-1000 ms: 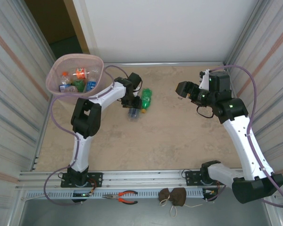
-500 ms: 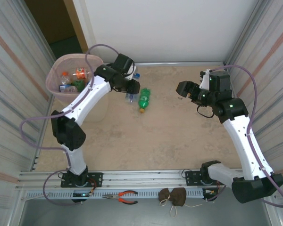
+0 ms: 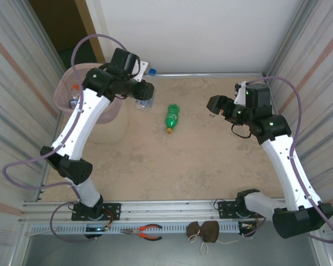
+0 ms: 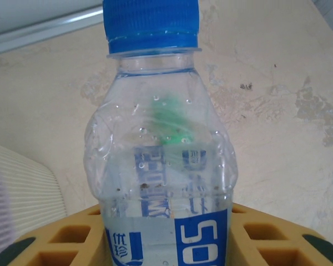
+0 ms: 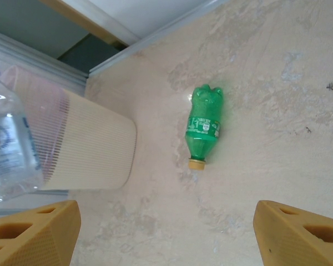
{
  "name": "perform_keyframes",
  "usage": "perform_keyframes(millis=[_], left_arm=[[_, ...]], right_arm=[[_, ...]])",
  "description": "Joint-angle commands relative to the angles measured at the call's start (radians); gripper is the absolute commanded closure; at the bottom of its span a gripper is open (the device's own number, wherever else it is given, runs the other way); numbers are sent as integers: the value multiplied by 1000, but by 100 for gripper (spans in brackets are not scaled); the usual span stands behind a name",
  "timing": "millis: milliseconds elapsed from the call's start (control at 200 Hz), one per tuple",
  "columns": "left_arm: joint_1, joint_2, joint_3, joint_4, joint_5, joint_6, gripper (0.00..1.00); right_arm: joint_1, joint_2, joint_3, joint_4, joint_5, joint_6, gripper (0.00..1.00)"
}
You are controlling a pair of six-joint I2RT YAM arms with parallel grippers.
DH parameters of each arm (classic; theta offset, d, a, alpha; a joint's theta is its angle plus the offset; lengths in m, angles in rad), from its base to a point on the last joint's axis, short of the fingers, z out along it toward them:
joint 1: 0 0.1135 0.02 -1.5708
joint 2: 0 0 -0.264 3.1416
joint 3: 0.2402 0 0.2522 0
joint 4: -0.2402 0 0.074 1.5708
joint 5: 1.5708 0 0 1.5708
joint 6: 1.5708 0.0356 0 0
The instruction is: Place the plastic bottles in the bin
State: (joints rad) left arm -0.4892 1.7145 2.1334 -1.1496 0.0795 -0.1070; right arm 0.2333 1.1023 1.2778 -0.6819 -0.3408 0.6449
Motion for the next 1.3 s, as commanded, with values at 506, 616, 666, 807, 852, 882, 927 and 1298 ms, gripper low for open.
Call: perform_keyframes(millis=[506, 616, 666, 807, 852, 882, 927, 1298], left_arm=[[358, -100, 199, -160, 94, 217, 63], [446, -77, 188, -170, 109, 238, 64], [475, -64, 179, -171, 109, 249, 64], [503, -24, 146, -181, 74, 288, 64], [502, -14, 128, -181, 64, 293, 63], [503, -13, 102, -174, 57, 294, 62], [502, -15, 53, -159, 45, 294, 62], [503, -31, -246, -42, 49, 298, 61]], right_arm=[[-3, 19, -5, 43, -27, 7, 20], [3, 25, -2, 51, -24, 12, 20], [6, 32, 0, 53, -26, 12, 20], [16, 51, 14, 51, -27, 9, 21], [18, 55, 15, 53, -24, 9, 21], [17, 54, 14, 56, -24, 9, 21], [19, 59, 14, 59, -24, 10, 20], [26, 73, 23, 59, -28, 7, 20]])
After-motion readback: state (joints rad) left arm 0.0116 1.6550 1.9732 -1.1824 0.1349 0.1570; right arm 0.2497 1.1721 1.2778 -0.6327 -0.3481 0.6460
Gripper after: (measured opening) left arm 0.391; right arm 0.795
